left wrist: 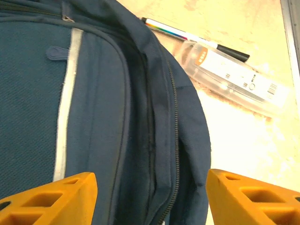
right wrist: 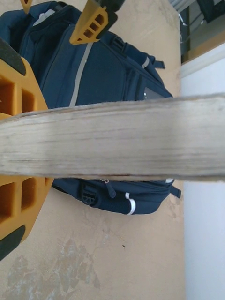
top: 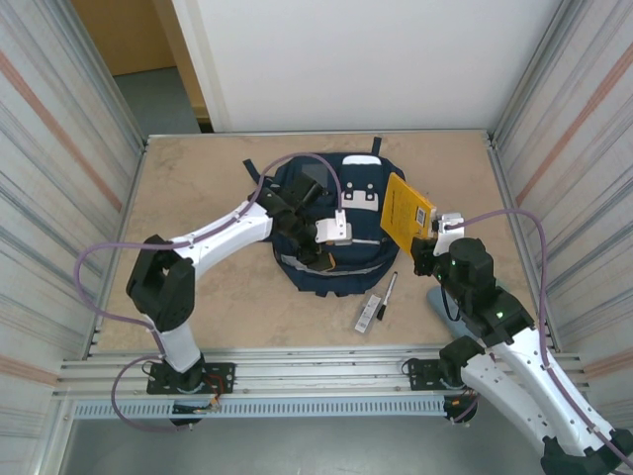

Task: Pack books, pencil case, and school supplies into a backpack

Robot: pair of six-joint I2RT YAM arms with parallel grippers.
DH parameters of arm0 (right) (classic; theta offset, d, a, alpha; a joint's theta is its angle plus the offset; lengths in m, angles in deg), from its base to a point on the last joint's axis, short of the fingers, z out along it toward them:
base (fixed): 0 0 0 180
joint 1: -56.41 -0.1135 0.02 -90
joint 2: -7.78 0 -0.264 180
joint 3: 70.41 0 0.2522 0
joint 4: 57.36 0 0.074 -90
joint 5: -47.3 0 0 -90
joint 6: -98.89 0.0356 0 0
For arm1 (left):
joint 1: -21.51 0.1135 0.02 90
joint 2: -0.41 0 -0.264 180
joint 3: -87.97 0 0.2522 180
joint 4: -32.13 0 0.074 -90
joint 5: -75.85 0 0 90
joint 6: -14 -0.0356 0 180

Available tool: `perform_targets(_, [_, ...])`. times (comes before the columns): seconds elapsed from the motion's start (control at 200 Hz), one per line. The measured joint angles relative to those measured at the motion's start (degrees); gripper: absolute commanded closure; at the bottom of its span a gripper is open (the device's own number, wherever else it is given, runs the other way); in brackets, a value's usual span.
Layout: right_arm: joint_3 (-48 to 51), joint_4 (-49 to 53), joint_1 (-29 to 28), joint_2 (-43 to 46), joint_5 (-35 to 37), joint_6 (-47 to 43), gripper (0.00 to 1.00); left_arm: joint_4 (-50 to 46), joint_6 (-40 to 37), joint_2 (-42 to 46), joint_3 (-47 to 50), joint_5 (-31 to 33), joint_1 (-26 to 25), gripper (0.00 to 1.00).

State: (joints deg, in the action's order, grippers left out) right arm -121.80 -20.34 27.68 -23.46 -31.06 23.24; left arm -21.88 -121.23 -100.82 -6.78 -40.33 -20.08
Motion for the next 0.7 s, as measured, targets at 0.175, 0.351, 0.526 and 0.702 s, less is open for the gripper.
perform_targets(0.175, [0.0,0.0,0.0,0.0,-0.9,0.0,1.0,-0.2,-1.2,-2.1,1.3,2.1,-1.7,0.45])
perform_targets(0.351, [0.0,0.0,0.0,0.0,-1.5,0.0,1.0,0.0,-1.5,-3.4,1.8,5.7,-3.2,0.47])
perform_targets(0.526, [0.0,0.0,0.0,0.0,-1.5,0.0,1.0,2.3,-1.5,-3.4,3.7,7.5,-3.6,0.46])
perform_targets(0.702, [0.0,0.0,0.0,0.1,-1.4,0.0,1.0,5.4,-1.8,-3.4,5.7,10.0,-4.7,0.58])
